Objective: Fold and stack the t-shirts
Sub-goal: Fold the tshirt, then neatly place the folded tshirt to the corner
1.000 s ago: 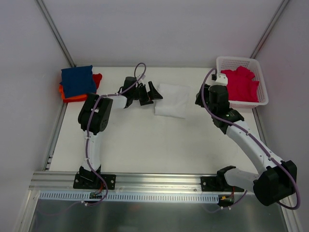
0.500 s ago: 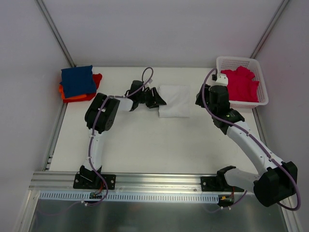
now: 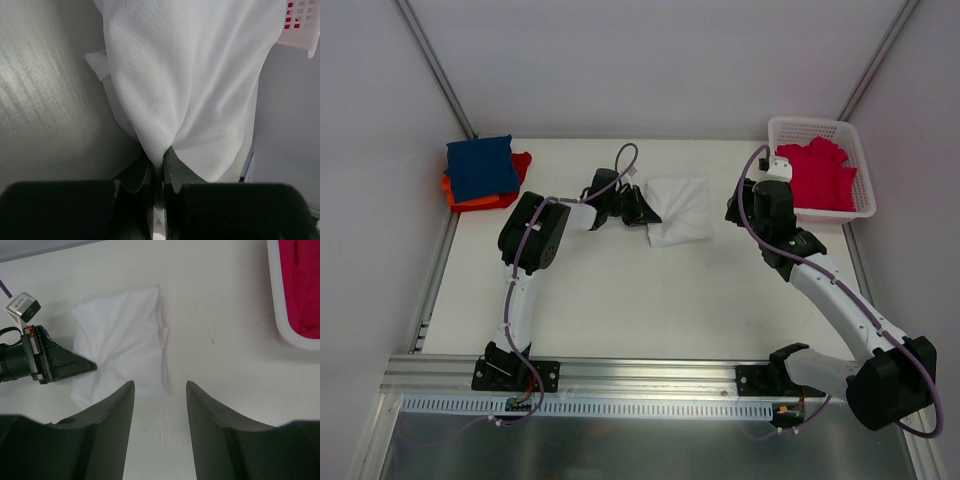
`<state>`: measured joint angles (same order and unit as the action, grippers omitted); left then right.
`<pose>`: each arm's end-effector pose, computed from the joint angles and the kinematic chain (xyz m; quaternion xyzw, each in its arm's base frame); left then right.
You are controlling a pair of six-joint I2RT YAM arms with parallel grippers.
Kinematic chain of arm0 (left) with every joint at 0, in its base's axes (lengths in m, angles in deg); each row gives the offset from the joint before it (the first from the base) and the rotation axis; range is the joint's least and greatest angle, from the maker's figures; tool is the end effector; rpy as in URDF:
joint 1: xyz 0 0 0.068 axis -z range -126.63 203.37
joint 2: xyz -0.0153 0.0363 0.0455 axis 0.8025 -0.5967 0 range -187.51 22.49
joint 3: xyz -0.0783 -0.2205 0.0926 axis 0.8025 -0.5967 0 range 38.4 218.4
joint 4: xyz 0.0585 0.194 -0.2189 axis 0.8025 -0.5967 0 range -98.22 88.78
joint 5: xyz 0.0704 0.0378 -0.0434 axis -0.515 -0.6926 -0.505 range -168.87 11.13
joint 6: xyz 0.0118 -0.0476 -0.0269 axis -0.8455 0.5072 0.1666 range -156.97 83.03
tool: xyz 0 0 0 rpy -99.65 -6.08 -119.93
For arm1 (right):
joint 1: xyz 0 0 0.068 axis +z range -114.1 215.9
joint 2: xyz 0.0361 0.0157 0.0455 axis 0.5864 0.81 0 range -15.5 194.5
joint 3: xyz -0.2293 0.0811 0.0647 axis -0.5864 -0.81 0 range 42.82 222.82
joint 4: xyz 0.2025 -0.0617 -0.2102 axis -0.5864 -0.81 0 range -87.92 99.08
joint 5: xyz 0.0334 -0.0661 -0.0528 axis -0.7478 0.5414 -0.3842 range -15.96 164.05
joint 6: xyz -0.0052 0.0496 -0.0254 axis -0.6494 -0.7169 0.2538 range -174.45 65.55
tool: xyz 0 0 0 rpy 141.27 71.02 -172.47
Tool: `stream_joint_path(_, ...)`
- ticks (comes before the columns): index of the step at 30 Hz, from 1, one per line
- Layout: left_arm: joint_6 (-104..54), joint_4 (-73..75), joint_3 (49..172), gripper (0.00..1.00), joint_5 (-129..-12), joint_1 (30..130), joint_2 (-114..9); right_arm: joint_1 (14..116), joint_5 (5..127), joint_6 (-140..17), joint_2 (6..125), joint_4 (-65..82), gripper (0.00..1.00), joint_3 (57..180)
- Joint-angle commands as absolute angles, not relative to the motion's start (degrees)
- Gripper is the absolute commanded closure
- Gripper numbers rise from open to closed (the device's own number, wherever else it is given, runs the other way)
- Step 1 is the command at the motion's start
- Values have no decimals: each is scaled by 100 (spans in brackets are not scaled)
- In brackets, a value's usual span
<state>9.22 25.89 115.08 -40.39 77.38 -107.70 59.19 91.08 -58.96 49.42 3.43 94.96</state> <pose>0.4349 -0.2199 0.0595 0.0161 0.8209 -0.5152 0.2460 0.2919 0.1132 0.2933 -0.0455 0.8057 0.0223 0.5902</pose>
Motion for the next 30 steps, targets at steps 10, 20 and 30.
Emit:
stream_joint_path(10, -313, 564, 12619, 100, -4389, 7227, -10108, 5937, 9110, -6025, 4594, 495, 51, 9319)
stream_joint_path(20, -910, -429, 13674, 100, -4415, 6541, -9976, 5937, 9066, -6025, 4453, 512, 51, 9222)
stream_joint_path(30, -1456, -1168, 14492, 100, -4476, 5943, -9950, 5937, 9066, -6008, 4365, 539, 51, 9108)
